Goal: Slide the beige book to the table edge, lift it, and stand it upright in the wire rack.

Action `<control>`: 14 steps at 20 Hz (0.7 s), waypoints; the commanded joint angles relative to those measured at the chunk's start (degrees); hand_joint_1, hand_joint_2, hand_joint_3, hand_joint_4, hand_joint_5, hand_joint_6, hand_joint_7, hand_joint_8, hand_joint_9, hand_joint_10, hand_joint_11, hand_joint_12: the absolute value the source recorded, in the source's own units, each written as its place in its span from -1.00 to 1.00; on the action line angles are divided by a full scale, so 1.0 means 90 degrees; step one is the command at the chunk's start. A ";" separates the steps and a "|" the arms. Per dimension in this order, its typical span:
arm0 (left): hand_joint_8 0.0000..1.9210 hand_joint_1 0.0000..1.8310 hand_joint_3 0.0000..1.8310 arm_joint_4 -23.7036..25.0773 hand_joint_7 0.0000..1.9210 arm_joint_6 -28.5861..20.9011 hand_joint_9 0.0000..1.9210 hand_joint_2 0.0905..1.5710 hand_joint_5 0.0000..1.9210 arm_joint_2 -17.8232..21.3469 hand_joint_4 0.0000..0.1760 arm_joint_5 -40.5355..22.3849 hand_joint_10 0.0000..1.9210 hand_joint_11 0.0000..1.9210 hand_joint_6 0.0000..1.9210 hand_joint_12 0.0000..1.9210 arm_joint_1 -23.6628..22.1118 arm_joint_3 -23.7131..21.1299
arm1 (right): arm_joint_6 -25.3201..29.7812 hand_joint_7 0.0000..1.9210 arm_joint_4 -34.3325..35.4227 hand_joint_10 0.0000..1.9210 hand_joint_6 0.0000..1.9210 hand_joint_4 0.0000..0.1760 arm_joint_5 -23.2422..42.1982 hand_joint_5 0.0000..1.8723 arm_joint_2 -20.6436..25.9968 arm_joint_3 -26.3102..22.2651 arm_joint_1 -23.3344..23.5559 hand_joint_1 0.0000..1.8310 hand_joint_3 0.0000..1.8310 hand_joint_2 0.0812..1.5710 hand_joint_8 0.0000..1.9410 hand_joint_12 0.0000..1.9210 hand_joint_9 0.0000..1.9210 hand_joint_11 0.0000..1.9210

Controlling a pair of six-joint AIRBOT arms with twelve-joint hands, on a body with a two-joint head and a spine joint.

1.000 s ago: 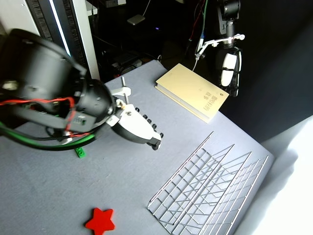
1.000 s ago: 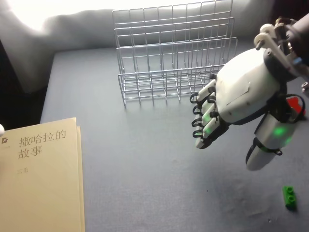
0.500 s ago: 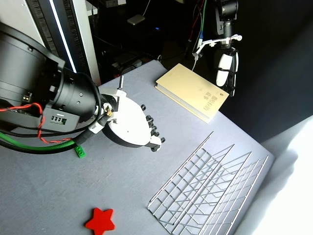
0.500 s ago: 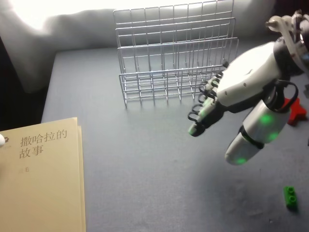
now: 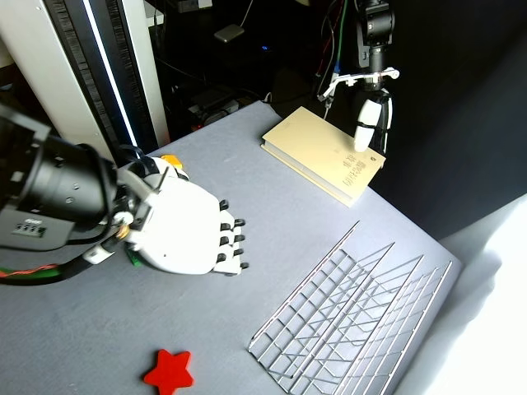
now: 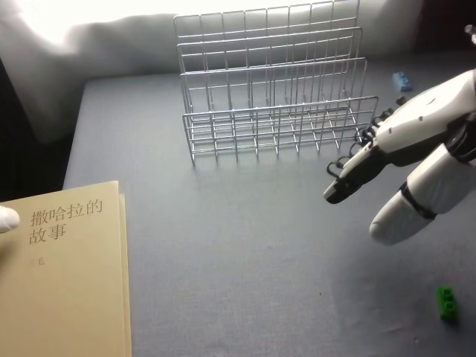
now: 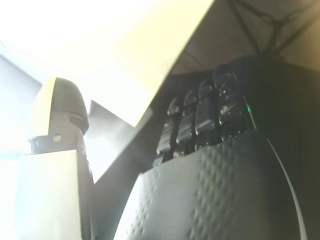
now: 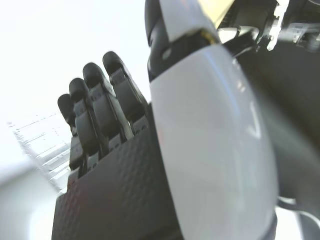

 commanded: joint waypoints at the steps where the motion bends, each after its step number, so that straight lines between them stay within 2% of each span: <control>1: -1.00 0.12 -1.00 -0.0053 -0.99 -0.0021 -0.98 0.28 -0.97 -0.0017 -1.00 -0.0314 -1.00 -1.00 -1.00 -0.90 -0.0047 0.0015 | 0.0076 -0.71 0.0256 -0.99 -1.00 -1.00 -0.0284 -0.72 0.0065 -0.0029 0.0080 -0.75 -1.00 0.42 -1.00 -0.29 -0.71 -1.00; 4: -1.00 0.12 -1.00 -0.0053 -0.98 -0.0021 -0.97 0.27 -0.97 -0.0035 -1.00 -0.0314 -1.00 -1.00 -1.00 -0.88 -0.0046 -0.0002 | 0.0078 -0.71 0.0213 -1.00 -1.00 -1.00 -0.0273 -0.71 0.0142 -0.0087 0.0216 -0.73 -1.00 0.41 -1.00 -0.27 -0.71 -1.00; 5: -1.00 0.13 -1.00 -0.0052 -0.96 -0.0020 -0.95 0.26 -0.96 -0.0045 -1.00 -0.0315 -1.00 -1.00 -1.00 -0.81 -0.0047 -0.0002 | 0.0091 -0.72 0.0190 -1.00 -1.00 -1.00 -0.0273 -0.73 0.0170 -0.0117 0.0258 -0.71 -1.00 0.42 -1.00 -0.29 -0.73 -1.00; 8: -1.00 0.06 -0.99 -0.0050 -1.00 -0.0018 -0.99 0.31 -0.99 -0.0069 -1.00 -0.0315 -1.00 -1.00 -1.00 -0.89 -0.0046 -0.0012 | 0.0093 -0.71 0.0189 -1.00 -1.00 -1.00 -0.0272 -0.74 0.0246 -0.0153 0.0342 -0.71 -1.00 0.42 -1.00 -0.27 -0.73 -1.00; 10: -1.00 0.09 -1.00 -0.0008 -0.98 -0.0018 -0.97 0.27 -0.97 -0.0080 -1.00 -0.0315 -0.99 -1.00 -1.00 -0.88 -0.0051 -0.0026 | 0.0093 -0.72 0.0189 -1.00 -1.00 -1.00 -0.0272 -0.73 0.0273 -0.0154 0.0349 -0.70 -1.00 0.42 -1.00 -0.30 -0.73 -1.00; 14: -1.00 0.06 -1.00 0.0063 -0.98 -0.0019 -0.98 0.29 -0.99 -0.0080 -1.00 -0.0315 -1.00 -1.00 -1.00 -0.88 -0.0076 -0.0081 | 0.0116 -0.70 0.0188 -1.00 -1.00 -1.00 -0.0270 -0.73 0.0404 -0.0155 0.0340 -0.73 -1.00 0.42 -1.00 -0.20 -0.71 -1.00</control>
